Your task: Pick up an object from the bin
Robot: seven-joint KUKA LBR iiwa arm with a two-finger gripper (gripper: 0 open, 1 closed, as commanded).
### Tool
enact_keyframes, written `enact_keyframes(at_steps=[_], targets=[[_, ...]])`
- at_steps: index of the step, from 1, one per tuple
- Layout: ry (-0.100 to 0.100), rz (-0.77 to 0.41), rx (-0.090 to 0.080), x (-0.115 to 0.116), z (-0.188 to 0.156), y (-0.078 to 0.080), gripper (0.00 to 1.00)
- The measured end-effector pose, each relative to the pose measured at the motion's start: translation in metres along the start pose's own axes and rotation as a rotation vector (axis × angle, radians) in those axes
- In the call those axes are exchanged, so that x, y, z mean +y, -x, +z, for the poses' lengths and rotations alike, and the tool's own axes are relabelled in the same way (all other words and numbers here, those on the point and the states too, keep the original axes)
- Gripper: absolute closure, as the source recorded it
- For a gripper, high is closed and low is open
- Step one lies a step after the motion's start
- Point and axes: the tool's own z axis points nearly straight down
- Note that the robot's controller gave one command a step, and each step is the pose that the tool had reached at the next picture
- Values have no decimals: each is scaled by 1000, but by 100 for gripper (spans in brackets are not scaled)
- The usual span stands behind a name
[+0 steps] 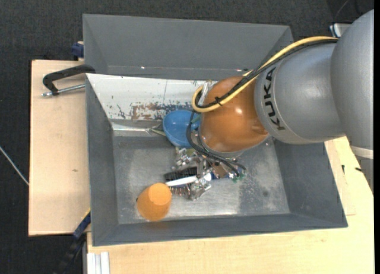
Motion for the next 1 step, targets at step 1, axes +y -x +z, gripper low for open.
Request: enact_keyframes(at_steps=[1], targets=[[-3,-79,0,-8,-99,-1,100]])
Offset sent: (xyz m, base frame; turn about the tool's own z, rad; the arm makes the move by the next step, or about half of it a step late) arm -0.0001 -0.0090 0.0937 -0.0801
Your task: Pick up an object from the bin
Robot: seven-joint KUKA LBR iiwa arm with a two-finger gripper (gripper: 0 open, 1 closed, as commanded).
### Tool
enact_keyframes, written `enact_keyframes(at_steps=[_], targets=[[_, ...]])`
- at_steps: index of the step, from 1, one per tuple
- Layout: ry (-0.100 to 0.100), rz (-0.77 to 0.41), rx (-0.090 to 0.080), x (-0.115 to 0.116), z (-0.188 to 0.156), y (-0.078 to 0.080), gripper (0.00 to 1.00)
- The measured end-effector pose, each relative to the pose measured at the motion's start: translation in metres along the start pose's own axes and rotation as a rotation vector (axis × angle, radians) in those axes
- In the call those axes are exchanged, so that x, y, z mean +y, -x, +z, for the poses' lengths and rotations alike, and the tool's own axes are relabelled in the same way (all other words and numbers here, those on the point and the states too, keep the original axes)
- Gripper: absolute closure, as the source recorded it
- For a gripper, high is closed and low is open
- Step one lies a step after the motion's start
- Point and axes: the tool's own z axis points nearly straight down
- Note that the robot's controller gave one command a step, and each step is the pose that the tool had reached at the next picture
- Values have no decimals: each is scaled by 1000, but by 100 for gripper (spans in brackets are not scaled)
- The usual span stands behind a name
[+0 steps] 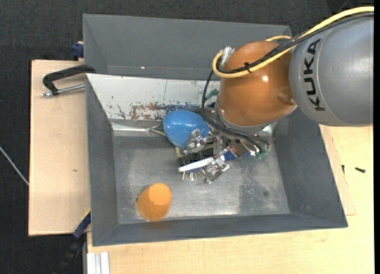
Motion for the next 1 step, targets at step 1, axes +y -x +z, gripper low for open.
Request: enact_keyframes(at_steps=[1], targets=[[0,26,-2,-2,-122,7,100]])
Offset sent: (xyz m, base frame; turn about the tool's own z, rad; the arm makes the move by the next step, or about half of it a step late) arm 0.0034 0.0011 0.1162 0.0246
